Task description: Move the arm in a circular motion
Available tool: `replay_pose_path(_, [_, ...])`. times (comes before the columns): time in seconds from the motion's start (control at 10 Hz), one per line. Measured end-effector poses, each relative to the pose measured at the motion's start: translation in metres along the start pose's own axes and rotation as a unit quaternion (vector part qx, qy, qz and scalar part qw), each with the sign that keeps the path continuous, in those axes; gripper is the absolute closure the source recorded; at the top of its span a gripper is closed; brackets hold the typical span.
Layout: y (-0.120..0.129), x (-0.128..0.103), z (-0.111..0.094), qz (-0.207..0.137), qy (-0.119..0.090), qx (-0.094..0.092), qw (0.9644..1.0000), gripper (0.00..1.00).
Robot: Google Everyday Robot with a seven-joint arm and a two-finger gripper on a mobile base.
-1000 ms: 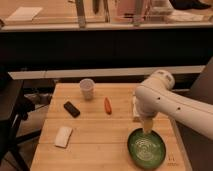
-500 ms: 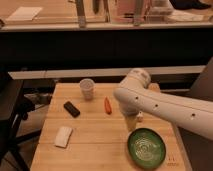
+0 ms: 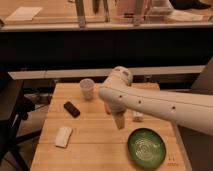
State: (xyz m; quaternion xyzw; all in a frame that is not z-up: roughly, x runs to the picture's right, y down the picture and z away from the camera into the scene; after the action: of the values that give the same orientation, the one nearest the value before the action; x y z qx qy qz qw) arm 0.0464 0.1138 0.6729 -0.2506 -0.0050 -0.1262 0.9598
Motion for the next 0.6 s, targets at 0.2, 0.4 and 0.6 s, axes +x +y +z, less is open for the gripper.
replay_pose_path(0.2, [-0.02, -0.015, 0.001, -0.005, 0.0, 0.004, 1.0, 0.2])
replay_pose_path(0.4, [-0.03, -0.017, 0.002, -0.005, 0.003, 0.005, 1.0, 0.2])
replay_pose_path(0.6, [-0.04, -0.017, 0.003, -0.015, 0.001, 0.006, 0.9999, 0.2])
